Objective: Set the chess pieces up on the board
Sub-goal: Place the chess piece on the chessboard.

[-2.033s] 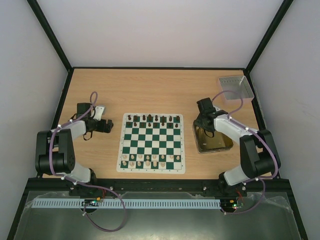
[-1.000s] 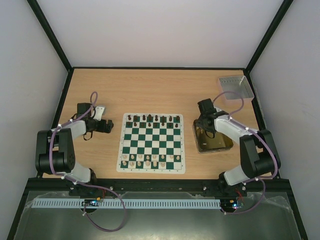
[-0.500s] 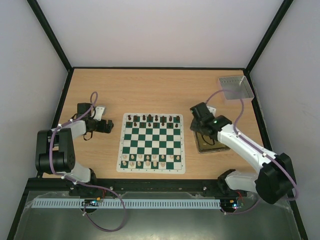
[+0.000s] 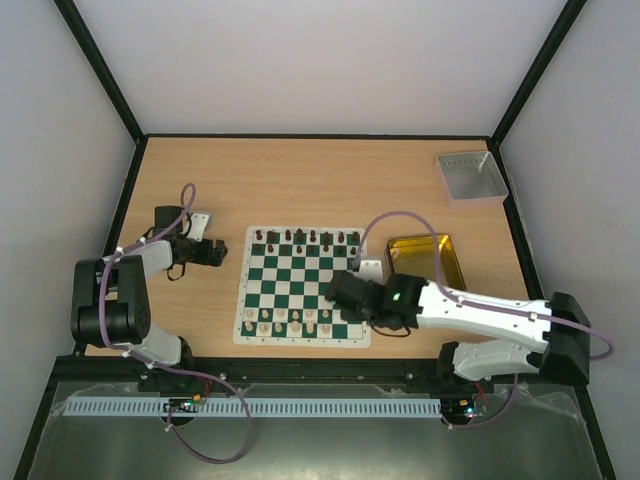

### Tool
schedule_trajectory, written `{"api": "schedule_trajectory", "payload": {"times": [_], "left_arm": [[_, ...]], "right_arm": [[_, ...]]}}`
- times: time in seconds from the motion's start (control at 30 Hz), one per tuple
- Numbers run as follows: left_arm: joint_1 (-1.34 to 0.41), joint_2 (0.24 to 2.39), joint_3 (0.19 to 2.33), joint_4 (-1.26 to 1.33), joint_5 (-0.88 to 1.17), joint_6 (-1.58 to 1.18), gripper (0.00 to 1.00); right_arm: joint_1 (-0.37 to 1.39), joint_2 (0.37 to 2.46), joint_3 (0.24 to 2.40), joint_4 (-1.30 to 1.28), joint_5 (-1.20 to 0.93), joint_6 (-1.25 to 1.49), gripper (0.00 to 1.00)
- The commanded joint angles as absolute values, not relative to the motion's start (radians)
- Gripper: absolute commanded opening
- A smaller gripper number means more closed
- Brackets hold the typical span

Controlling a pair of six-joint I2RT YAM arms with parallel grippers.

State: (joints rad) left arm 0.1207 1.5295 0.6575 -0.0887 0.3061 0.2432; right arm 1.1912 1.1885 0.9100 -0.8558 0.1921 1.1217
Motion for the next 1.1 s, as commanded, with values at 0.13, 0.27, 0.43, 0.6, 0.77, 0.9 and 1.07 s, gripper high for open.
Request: {"api": "schedule_trajectory", "payload": {"times": [0.13, 0.27, 0.43, 0.6, 0.77, 0.9, 1.07], "left_arm": [[0.127, 1.542, 0.685, -0.104, 0.313, 0.246, 1.0], [0.129, 1.542, 0.684, -0.104, 0.316, 0.246, 0.99], [0.129, 1.542, 0.684, -0.104, 0.316, 0.245, 0.99], [0.13, 1.542, 0.684, -0.104, 0.316, 0.246, 1.0], [0.13, 1.541, 0.685, -0.104, 0.317, 0.247, 1.0], [0.132, 1.542, 0.686, -0.104, 0.316, 0.245, 1.0], [0.132, 1.541, 0.686, -0.105, 0.318, 0.245, 1.0]], "right_arm": [[1.376, 1.294, 0.899, -0.837, 0.197, 1.32, 0.04], [1.376, 1.275, 0.834, -0.772, 0.187, 1.343, 0.04], [1.376, 1.298, 0.808, -0.731, 0.175, 1.34, 0.04], [1.376, 1.33, 0.797, -0.701, 0.172, 1.33, 0.04], [1.361, 1.338, 0.769, -0.665, 0.157, 1.32, 0.04], [1.337, 1.334, 0.731, -0.637, 0.141, 1.313, 0.04], [1.313, 1.334, 0.724, -0.619, 0.135, 1.293, 0.04]]}}
